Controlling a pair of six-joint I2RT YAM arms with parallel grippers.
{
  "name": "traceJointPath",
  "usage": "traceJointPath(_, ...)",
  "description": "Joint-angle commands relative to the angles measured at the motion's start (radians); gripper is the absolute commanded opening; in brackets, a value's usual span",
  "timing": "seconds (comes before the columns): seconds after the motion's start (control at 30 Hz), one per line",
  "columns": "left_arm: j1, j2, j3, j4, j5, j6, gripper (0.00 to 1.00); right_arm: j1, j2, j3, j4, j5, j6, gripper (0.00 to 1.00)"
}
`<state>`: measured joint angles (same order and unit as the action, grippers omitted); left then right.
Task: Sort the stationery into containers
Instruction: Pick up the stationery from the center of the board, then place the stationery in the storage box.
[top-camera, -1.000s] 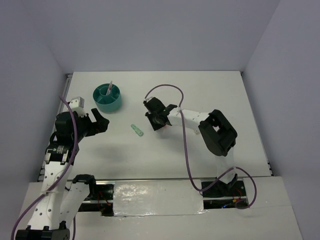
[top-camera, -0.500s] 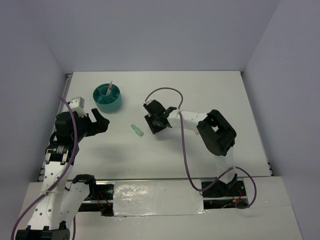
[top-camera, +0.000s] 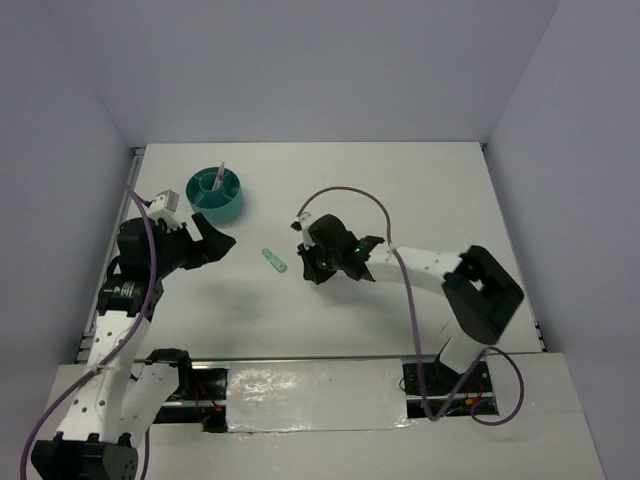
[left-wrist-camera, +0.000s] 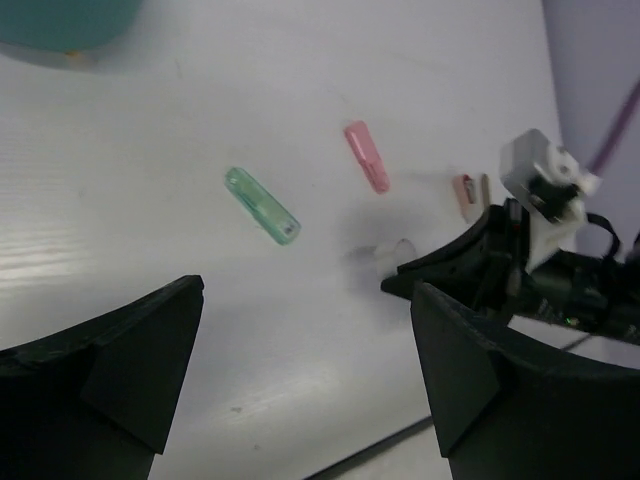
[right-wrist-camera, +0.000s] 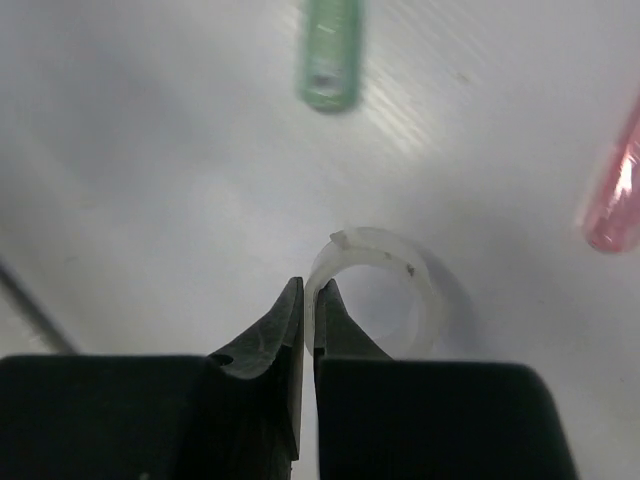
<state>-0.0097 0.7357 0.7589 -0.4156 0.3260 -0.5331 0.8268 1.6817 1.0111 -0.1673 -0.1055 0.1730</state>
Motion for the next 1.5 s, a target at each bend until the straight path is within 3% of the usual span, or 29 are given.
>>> traceJointPath(0.0,-0.033,0.031,-0.033,0.159,0.182,-0.198,0.96,0.09,-0.194,-0.029,0.215,-0.144,-0.069,0.0)
traceJointPath(0.1,-0.186,0.044,-0.007,0.179,0.096,-0.269,0.96,0.175,-0.296,-0.072,0.291,-0.154,-0.124,0.0)
traceJointPath(0.2,-0.269,0.05,0.022,0.163,0.024,-0.326,0.95,0.238,-0.391,-0.106,0.354,-0.11,-0.161,0.0)
traceJointPath(0.47,-0.351,-0.042,-0.024,0.221,0.015,-0.447,0.83,0.27,-0.537,-0.181,0.411,-0.146,-0.217,0.0)
traceJointPath(0.53,-0.355,-0.042,-0.027,0.23,0.028,-0.452,0.78,0.278,-0.55,-0.183,0.413,-0.142,-0.23,0.0)
traceJointPath(0.8,-0.412,-0.019,-0.029,0.273,0.053,-0.461,0.76,0.282,-0.508,-0.123,0.347,-0.094,-0.254,0.0)
traceJointPath(1.0,-0.463,0.019,-0.039,0.294,0.044,-0.449,0.67,0.281,-0.456,-0.051,0.287,-0.091,-0.283,0.0)
traceJointPath(1.3,-0.49,0.045,-0.026,0.291,0.03,-0.432,0.32,0.282,-0.447,-0.039,0.267,-0.079,-0.297,0.0)
traceJointPath(1.37,-0.49,0.048,-0.003,0.278,0.016,-0.409,0.19,0.282,-0.442,-0.037,0.261,-0.082,-0.296,0.02)
traceJointPath(1.4,-0.49,0.056,0.009,0.265,0.007,-0.398,0.13,0.282,-0.435,-0.034,0.256,-0.082,-0.294,0.08)
traceJointPath(1.43,-0.49,0.06,0.023,0.235,-0.014,-0.372,0.04,0.282,-0.432,-0.037,0.255,-0.073,-0.285,0.26)
traceJointPath(1.47,-0.49,0.065,0.049,0.225,-0.024,-0.357,0.0,0.282,-0.429,-0.039,0.255,-0.065,-0.279,0.33)
